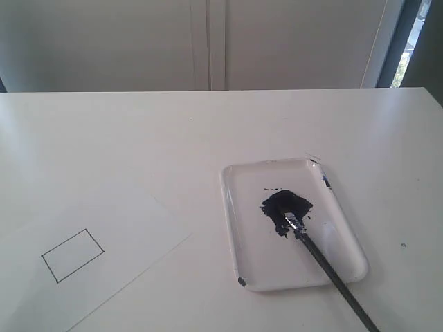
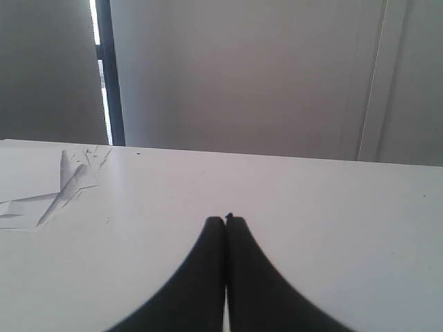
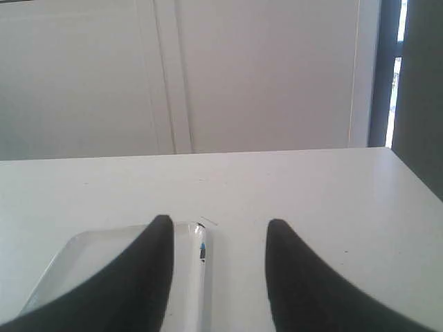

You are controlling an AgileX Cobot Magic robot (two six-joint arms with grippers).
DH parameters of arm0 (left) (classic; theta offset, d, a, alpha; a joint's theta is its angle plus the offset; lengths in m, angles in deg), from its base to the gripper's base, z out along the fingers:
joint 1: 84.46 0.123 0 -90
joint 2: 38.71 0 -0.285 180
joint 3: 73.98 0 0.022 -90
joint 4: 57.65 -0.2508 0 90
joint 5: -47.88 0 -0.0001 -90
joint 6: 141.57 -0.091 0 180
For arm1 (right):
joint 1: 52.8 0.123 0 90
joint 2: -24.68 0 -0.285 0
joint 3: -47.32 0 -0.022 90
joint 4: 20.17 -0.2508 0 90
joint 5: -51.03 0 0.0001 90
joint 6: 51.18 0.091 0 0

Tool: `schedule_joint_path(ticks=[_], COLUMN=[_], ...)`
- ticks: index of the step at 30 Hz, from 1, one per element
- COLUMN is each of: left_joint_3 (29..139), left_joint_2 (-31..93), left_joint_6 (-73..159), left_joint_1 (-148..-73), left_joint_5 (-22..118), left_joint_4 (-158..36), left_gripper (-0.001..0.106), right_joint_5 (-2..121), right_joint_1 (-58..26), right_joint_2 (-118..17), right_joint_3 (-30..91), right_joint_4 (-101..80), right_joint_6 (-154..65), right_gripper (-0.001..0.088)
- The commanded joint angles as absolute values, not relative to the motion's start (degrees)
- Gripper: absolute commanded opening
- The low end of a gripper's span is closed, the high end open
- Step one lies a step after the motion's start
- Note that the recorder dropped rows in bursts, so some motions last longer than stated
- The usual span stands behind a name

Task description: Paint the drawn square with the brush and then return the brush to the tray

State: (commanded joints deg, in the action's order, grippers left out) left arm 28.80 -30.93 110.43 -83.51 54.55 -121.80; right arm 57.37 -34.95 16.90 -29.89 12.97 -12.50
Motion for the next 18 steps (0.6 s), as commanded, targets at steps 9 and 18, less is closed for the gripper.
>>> schedule_joint_path(ticks=[9, 18], left_joint_3=[28.8, 28.8], left_joint_2=[-30.9, -30.9], left_joint_6=[110.4, 108.5], left_joint_1=[-83.5, -83.5], left_joint_5=[54.8, 55.6], left_joint_4=[-121.8, -121.8], left_gripper=[0.0, 0.0], right_joint_5=[57.4, 54.4], right_joint_1=[-34.9, -34.9], right_joint_2=[16.9, 16.9], right_joint_3=[-29.9, -29.9], right_joint_4=[12.9, 13.0], right_joint_6=[-12.5, -12.6], right_gripper=[0.0409, 0.0409])
